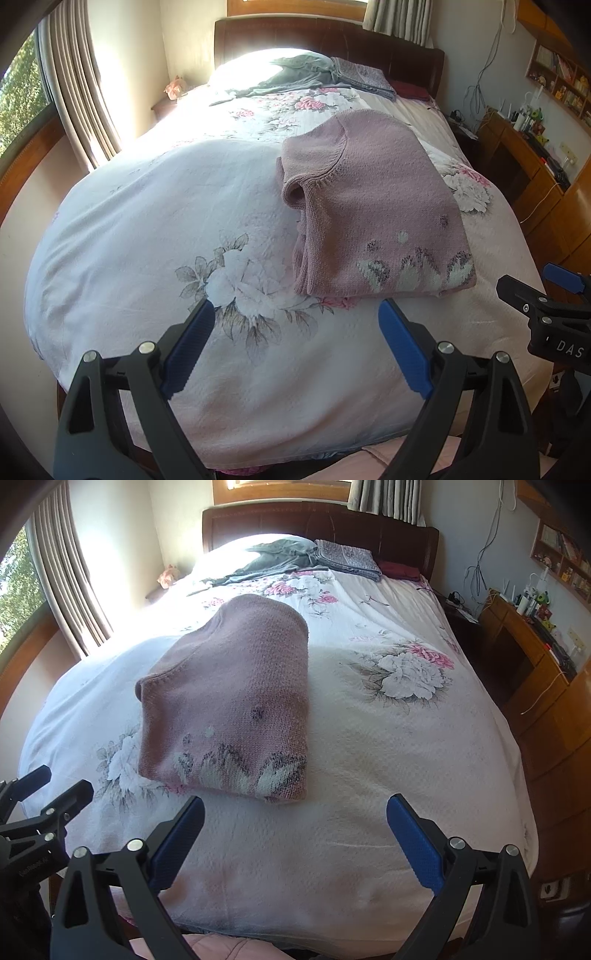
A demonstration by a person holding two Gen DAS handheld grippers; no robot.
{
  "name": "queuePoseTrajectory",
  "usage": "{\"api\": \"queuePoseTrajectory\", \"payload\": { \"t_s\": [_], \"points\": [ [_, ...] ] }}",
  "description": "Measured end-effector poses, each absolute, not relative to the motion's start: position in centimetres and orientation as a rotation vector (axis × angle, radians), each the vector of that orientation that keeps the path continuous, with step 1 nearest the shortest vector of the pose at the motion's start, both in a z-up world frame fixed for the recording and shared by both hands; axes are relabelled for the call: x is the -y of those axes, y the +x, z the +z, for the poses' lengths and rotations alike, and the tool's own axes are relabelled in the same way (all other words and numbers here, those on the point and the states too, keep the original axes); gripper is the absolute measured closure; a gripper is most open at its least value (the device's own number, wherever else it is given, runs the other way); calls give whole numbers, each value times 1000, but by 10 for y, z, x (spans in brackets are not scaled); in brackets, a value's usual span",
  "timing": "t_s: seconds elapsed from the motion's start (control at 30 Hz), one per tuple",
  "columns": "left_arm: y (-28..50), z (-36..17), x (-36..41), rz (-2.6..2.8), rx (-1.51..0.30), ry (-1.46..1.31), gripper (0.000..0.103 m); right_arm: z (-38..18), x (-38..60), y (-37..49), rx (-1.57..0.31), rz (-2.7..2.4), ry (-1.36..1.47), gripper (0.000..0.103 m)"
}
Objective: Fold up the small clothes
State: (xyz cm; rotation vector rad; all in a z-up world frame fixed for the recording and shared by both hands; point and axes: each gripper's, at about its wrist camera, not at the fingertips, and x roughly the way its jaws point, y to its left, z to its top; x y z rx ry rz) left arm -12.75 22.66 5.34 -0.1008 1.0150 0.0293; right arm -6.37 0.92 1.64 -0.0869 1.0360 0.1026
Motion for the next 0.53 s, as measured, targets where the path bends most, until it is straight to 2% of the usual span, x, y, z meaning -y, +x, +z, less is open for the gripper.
{"api": "queuePoseTrajectory", "payload": {
  "t_s": [0.53],
  "points": [
    [-126, 54, -228, 29, -1020, -101, 14, 10, -1, -59, -1071, 73, -58, 4]
  ]
}}
